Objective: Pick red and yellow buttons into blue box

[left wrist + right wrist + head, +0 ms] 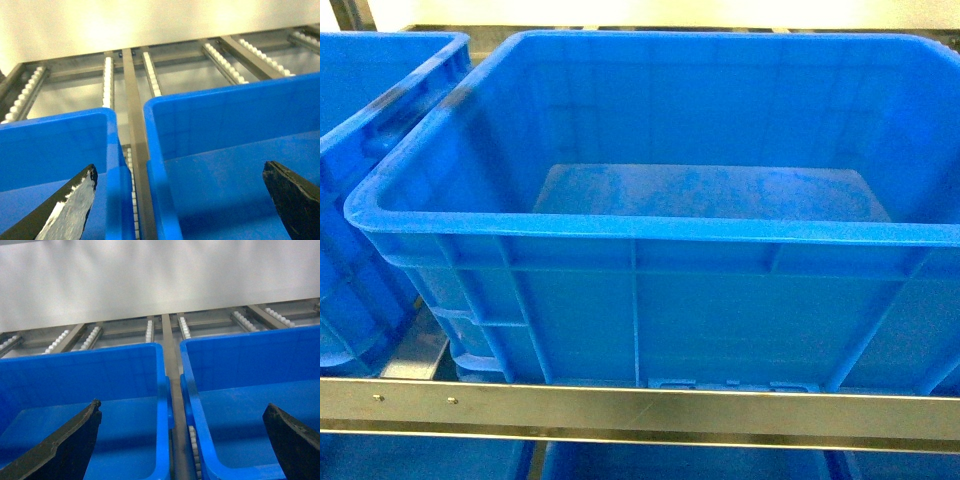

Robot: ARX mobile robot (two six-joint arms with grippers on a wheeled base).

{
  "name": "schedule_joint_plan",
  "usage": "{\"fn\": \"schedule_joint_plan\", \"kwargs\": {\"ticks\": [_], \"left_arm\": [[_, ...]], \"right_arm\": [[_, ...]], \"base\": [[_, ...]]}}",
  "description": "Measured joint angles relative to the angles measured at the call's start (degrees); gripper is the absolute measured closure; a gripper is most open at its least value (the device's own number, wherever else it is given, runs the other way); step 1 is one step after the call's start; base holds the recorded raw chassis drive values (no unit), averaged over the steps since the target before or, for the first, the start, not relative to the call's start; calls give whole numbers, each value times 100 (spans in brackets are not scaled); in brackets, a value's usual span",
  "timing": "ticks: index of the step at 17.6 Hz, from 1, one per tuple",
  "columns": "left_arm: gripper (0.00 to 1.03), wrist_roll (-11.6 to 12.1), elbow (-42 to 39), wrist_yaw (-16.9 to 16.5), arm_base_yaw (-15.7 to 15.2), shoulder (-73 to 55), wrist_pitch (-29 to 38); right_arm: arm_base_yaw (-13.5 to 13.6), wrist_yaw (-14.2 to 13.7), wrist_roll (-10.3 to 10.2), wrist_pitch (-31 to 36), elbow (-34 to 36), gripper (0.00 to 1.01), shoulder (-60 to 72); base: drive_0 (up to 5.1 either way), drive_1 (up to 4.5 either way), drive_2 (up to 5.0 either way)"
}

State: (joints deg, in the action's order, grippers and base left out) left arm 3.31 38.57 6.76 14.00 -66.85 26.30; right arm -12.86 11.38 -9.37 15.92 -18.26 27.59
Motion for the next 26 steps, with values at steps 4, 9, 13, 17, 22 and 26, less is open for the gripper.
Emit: {"fn": "schedule_joint_plan", "kwargs": {"ticks": [4, 9, 13, 17, 22, 26], "left_arm": [[5, -413, -957, 745, -472, 1360, -444], [5, -1073, -2155, 833, -656, 3698, -1818], [5, -1113, -2090, 835, -662, 3764, -1766], [33, -599, -2586, -481, -1460, 4133, -1340], [76, -435, -3069, -673, -1399, 4577, -1329], [101, -426, -3294, -678, -1399, 4907, -1405]], "right_arm": [[0, 0, -2, 0, 0, 3, 0], [0, 0, -2, 0, 0, 3, 0], [0, 0, -2, -2, 0, 3, 0], [304, -138, 691, -772, 269, 35, -400], [1073, -988, 883, -715, 868, 81, -909], [1283, -1141, 922, -732, 1154, 99, -1193]], "base": [[0, 0, 0], [0, 0, 0], [0, 0, 0], [0, 0, 0], [0, 0, 0], [0, 0, 0]]}}
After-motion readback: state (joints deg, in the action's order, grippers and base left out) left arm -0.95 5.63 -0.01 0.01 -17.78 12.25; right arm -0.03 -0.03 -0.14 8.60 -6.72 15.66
